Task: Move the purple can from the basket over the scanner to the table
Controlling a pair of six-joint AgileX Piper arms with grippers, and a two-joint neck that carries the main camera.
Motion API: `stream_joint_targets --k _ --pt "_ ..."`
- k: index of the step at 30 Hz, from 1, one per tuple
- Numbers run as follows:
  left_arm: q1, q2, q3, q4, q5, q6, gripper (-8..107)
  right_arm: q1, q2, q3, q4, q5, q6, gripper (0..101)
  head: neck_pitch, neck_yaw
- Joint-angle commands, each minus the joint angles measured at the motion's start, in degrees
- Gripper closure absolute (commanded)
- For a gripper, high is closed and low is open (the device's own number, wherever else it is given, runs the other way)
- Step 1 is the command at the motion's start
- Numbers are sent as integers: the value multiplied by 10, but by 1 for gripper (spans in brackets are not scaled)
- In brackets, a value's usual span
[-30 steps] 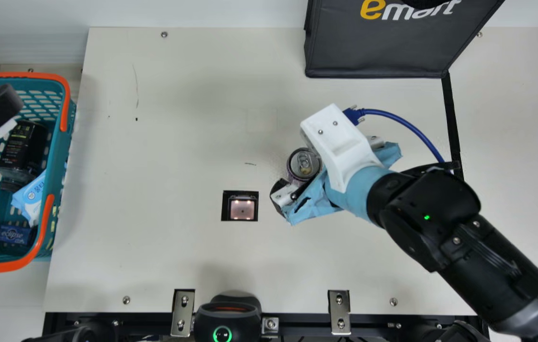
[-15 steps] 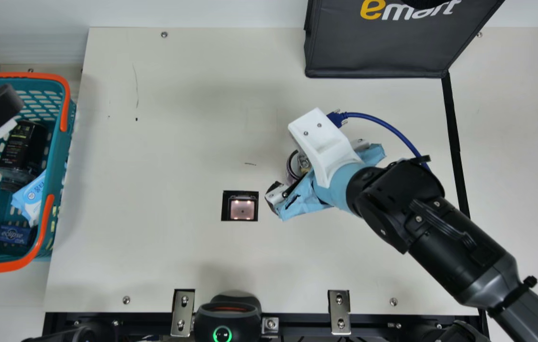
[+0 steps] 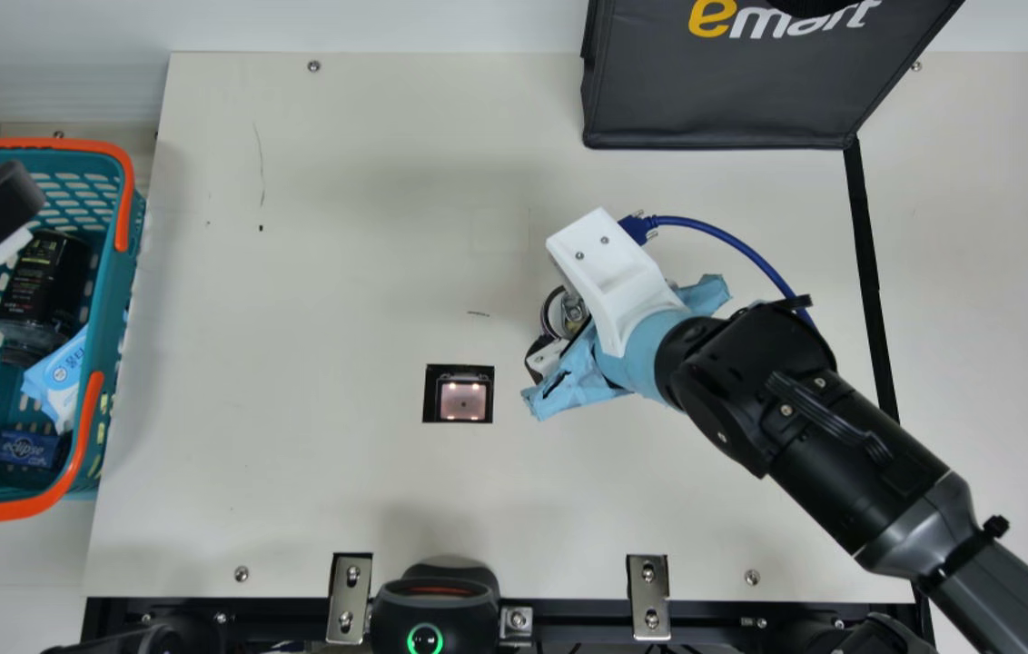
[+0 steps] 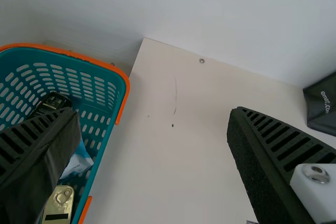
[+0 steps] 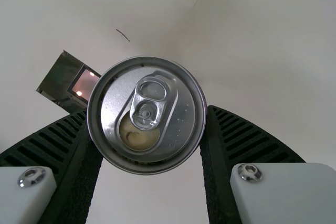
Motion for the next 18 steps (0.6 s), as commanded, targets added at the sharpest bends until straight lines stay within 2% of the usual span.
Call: stream_joint_targets --k 1,10,18 --pt "0 0 0 0 0 0 9 1 -5 -1 -3 1 4 101 -17 1" --pt "0 0 0 0 0 0 9 6 -25 -9 -19 12 21 101 -17 1" --pt "0 0 0 0 0 0 9 -26 -31 -10 -11 19 21 101 -17 -106"
